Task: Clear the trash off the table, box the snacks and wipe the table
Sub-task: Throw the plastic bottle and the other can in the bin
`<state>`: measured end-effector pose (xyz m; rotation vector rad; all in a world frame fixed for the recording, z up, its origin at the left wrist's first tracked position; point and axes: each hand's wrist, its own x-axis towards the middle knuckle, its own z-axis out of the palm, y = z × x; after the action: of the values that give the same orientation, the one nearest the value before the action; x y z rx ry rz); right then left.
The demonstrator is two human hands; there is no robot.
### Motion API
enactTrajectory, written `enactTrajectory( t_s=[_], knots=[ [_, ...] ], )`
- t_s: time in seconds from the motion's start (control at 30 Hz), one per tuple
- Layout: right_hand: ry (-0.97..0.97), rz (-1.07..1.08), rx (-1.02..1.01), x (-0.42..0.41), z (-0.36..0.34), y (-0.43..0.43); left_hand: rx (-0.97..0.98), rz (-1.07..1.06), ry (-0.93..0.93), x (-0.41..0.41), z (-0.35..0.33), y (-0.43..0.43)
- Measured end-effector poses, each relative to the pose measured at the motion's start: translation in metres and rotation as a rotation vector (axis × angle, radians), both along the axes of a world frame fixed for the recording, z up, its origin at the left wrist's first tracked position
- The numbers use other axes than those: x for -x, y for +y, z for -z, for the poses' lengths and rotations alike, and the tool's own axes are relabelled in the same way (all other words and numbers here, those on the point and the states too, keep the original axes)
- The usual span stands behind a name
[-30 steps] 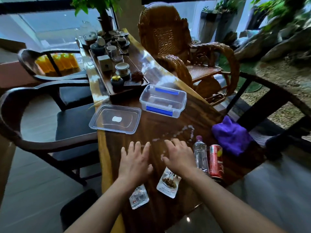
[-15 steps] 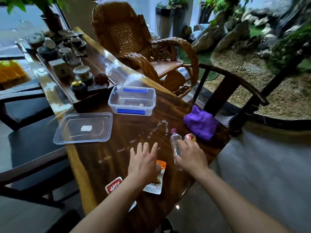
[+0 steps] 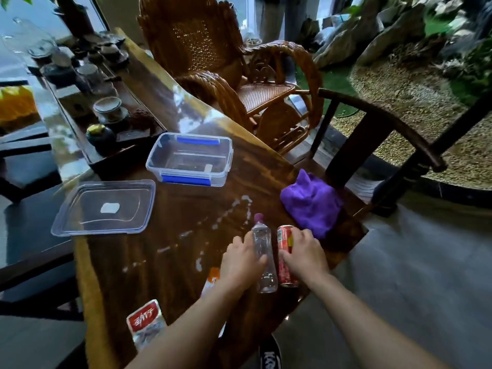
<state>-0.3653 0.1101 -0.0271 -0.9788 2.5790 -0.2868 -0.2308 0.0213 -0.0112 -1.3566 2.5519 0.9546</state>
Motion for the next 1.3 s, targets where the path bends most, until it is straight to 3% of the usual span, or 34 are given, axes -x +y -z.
enactTrajectory(
  t_s=[0.3,0.67,0.93,1.3],
  knots=[
    [-0.143,0.054,0.040,0.020,0.017,0.001,-0.060,-0.101,-0.022,0.036,0.019,0.015],
    [-0.095,-0.033,0.112,0.026,-0.001,-0.007,0.021,-0.225,0.079,0.025,0.006,0.002],
    [-0.079,-0.152,0.174,0.011,-0.023,-0.032,0.223,-0.247,0.088,-0.014,-0.015,-0.020],
    [-0.125,-0.449,0.260,-0.057,-0.037,-0.077,0.334,-0.522,0.071,-0.106,-0.030,-0.018]
  ],
)
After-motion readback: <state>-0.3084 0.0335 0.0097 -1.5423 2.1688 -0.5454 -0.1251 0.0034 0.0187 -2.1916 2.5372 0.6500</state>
